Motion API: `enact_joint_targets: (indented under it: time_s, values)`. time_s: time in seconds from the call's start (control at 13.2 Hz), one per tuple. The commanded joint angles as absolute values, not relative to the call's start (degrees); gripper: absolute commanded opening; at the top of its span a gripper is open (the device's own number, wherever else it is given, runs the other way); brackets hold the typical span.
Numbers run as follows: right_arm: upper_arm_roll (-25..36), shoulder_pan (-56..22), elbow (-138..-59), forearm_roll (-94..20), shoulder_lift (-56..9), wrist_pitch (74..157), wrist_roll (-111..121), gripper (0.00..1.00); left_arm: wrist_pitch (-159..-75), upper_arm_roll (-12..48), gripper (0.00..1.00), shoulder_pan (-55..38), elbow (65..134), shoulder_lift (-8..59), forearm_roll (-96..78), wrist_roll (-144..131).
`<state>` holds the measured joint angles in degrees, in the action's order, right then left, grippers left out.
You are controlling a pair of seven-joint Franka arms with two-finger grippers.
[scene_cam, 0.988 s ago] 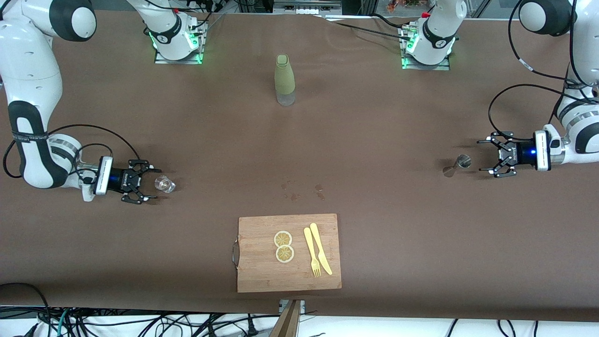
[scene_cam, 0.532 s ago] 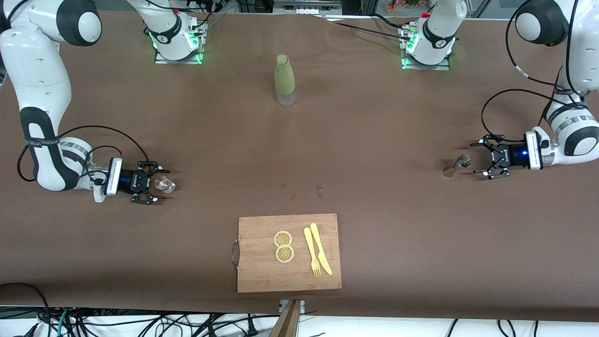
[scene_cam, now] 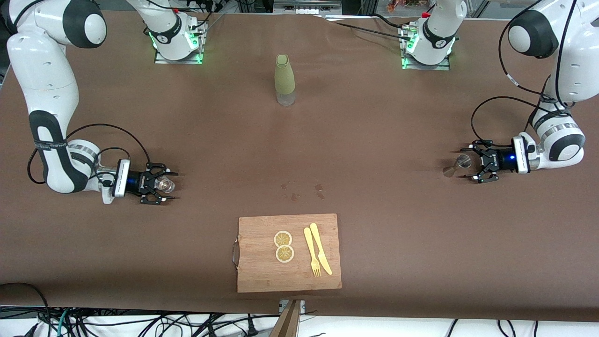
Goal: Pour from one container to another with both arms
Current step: 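Grasp the glass beaker with the right gripper while the left gripper grasps the jigger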
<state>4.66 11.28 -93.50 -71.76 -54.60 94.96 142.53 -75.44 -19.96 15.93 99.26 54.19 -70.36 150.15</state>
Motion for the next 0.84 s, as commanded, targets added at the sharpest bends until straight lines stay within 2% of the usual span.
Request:
enact_joint_targets:
  time_s: [0.0, 0.08, 0.3, 0.76]
  values:
    - [4.5, 11.3, -92.4, -72.8, -56.0, 94.8, 143.4, 0.2, -74.5, -20.4, 1.0, 14.6, 98.1, 55.7, -72.9, 153.8]
    - [4.5, 11.3, -92.4, -72.9, -56.2, 94.6, 143.2, 0.1, -74.5, -20.4, 1.0, 14.5, 98.1, 55.7, -73.3, 153.7]
    - [4.4, 11.3, -92.4, -73.0, -56.2, 94.0, 142.7, 0.01, -74.5, -20.3, 1.0, 13.9, 96.7, 55.4, -73.3, 153.4]
    - [2.7, 11.3, -92.4, -73.6, -55.9, 93.7, 140.8, 0.0, -73.7, -20.1, 1.0, 13.4, 95.0, 55.7, -73.2, 153.4]
